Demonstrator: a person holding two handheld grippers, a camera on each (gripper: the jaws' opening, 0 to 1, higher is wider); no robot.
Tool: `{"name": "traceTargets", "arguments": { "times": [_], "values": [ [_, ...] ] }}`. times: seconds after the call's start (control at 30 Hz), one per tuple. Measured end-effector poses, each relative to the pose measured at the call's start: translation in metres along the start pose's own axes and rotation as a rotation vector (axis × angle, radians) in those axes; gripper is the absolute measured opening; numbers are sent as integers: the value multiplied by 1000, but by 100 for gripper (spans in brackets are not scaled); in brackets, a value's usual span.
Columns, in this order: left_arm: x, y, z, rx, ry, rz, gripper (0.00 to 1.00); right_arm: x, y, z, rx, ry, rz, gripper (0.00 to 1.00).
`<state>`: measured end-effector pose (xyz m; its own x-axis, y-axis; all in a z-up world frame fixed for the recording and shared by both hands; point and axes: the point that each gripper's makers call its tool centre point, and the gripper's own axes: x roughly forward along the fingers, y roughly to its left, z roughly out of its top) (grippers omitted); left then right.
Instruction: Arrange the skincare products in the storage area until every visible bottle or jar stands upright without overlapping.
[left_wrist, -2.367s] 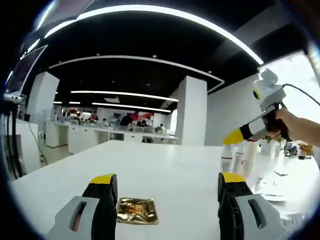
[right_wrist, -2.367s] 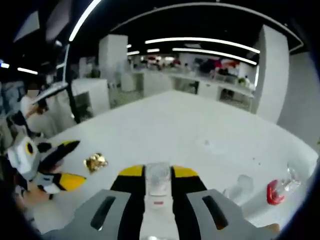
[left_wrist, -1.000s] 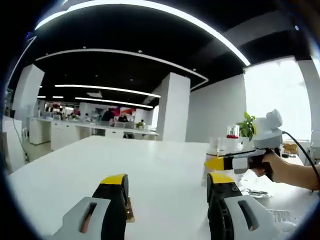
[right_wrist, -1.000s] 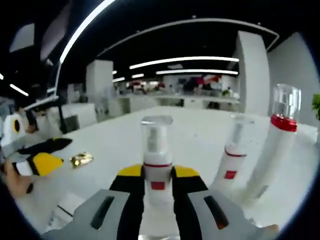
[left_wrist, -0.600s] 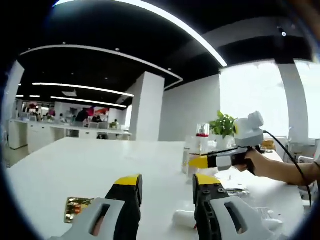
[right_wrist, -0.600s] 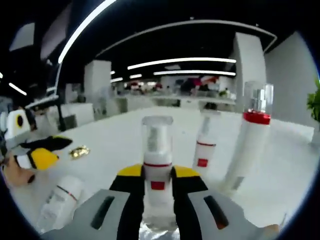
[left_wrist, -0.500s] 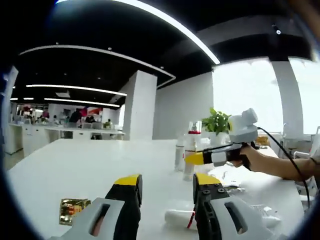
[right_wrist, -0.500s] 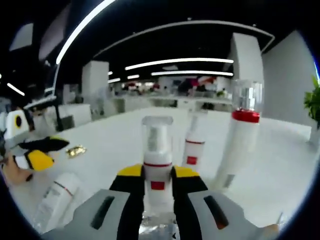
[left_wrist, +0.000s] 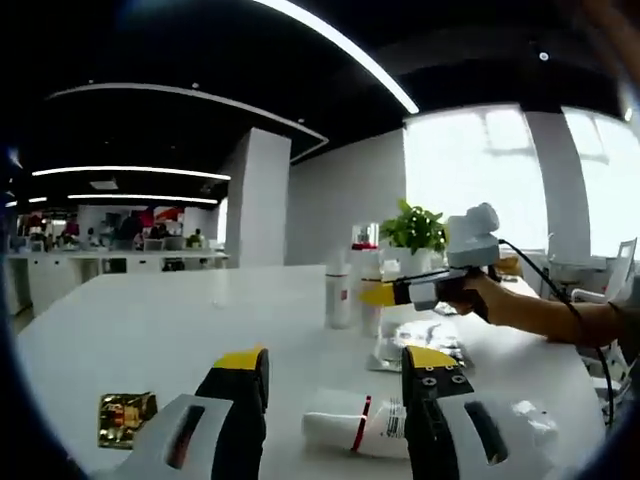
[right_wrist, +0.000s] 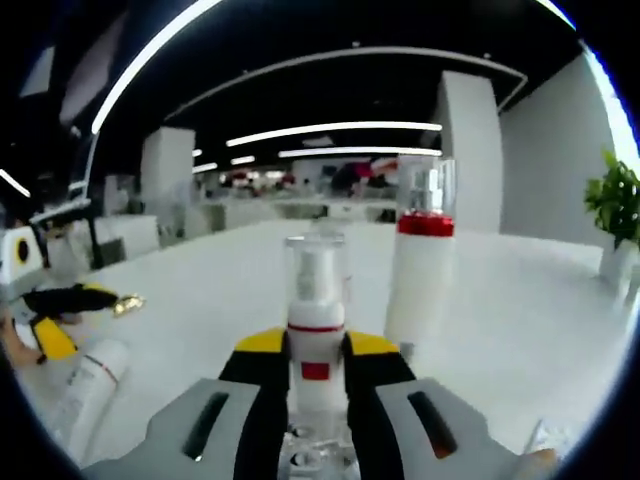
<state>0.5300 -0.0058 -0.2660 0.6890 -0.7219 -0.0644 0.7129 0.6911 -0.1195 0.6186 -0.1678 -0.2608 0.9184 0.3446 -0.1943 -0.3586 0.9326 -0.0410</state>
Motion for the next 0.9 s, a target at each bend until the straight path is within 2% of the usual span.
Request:
{"name": "traceTargets", "arguments": {
  "times": [0.1, 0.17, 0.2, 0.23, 0.33, 0.43, 0.6, 0.9],
  "values": [
    [-1, 1, 0, -8, 0, 6, 60, 2, 1, -1, 3, -16, 9, 19],
    [-1, 1, -1, -7, 1, 9, 61, 7, 1, -8, 2, 12, 20, 20],
    [-1, 1, -1, -6, 2, 11, 61, 8, 4, -17, -12, 64, 35, 23],
    [-1, 1, 0, -6, 2, 10, 61, 10, 5, -20, -12, 88, 38, 26],
    [-1, 3, 1, -11, 1, 11, 61, 8, 6, -15, 9, 61, 35, 26],
    [0, 4, 3, -16, -1, 13, 61, 5, 6, -15, 65, 63, 37, 25],
    [1, 7, 5, -25, -5, 14, 61, 7, 7, -11, 67, 60, 33, 24],
    [3, 8, 6, -27, -4, 6, 61, 7, 11, -16, 68, 82, 40, 21]
  ]
}}
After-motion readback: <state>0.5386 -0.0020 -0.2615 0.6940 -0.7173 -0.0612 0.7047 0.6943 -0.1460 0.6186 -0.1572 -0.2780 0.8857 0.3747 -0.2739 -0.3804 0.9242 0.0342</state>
